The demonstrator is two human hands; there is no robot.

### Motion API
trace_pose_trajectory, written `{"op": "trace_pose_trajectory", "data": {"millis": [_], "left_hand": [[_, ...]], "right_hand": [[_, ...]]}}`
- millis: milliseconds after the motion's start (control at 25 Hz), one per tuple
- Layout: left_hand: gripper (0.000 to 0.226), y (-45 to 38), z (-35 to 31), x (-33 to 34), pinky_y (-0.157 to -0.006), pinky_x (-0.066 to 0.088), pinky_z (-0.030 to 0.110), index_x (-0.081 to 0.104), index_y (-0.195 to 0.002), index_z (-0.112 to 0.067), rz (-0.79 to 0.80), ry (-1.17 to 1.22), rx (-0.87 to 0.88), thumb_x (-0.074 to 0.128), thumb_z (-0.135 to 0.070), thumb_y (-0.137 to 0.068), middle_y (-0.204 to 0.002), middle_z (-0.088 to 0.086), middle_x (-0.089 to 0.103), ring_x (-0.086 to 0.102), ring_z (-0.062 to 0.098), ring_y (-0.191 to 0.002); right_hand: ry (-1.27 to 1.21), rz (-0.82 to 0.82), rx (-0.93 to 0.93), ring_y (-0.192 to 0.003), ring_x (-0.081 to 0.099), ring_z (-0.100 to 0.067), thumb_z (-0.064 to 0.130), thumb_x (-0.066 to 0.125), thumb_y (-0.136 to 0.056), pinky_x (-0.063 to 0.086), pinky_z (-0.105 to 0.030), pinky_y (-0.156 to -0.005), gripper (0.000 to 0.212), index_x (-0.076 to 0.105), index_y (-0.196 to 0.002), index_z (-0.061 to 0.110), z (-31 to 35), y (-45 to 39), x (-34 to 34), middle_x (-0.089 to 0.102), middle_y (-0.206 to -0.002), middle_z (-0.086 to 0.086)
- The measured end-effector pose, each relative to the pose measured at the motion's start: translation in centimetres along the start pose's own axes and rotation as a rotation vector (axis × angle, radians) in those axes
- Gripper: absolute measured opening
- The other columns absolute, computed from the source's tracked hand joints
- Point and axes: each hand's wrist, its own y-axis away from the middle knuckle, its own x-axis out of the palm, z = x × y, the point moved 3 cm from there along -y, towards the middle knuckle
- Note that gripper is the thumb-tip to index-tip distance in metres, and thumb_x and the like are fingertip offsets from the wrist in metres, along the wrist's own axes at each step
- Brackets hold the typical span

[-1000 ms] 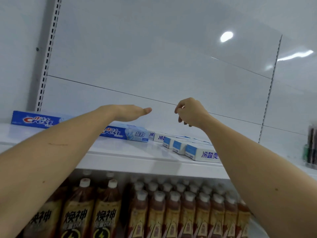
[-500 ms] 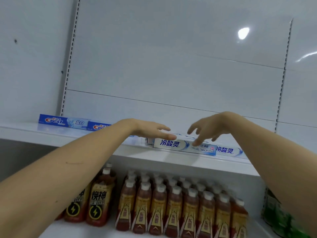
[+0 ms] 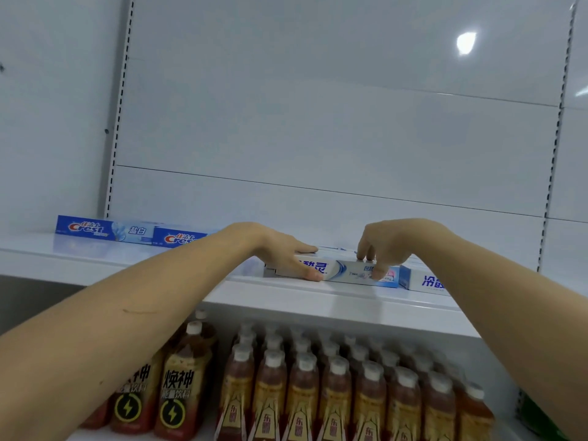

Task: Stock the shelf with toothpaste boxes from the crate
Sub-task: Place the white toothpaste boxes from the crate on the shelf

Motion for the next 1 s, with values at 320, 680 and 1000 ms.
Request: {"op": "trace_pose_trajectory", "data": {"millis": [320, 680, 1000], "left_hand": [[0.089, -5.6, 5.0, -1.3, -0.119, 0.017, 0.041, 0.007, -0.153, -0.047, 0.128, -0.151, 0.005, 0.041, -0.082, -0.080, -0.160, -0.008, 0.024, 0.022, 0.021, -0.148], [0.113, -9.0, 14.1, -3.7, -0.118, 0.016, 0.054, 0.023, -0.156, -0.021, 0.046, 0.291, -0.252, 0.010, -0.093, -0.069, -0.158, 0.004, 0.030, 0.023, 0.027, -0.148], [0.098, -10.5, 15.5, -0.5, -0.120, 0.014, 0.050, 0.016, -0.157, -0.028, 0.063, 0.152, -0.307, 0.004, -0.087, -0.079, -0.165, 0.005, 0.010, 0.014, 0.030, -0.150]], "right_hand": [[-0.234, 0.027, 0.019, -0.105, 0.064, -0.022, 0.032, 0.076, -0.081, 0.058, -0.036, -0.088, 0.052, 0.061, -0.131, 0.024, 1.2, -5.2, 0.0, 0.064, -0.125, 0.003], [-0.553, 0.092, 0.406, -0.105, 0.061, -0.030, 0.054, 0.041, -0.098, 0.049, -0.041, -0.093, 0.068, 0.034, -0.148, 0.008, 2.5, -9.9, -0.5, 0.037, -0.152, -0.014], [-0.683, 0.132, 0.492, -0.101, 0.052, -0.031, 0.030, 0.047, -0.102, 0.044, -0.037, -0.099, 0.052, 0.040, -0.140, -0.005, 3.7, -12.3, -0.4, 0.055, -0.107, -0.018]]}}
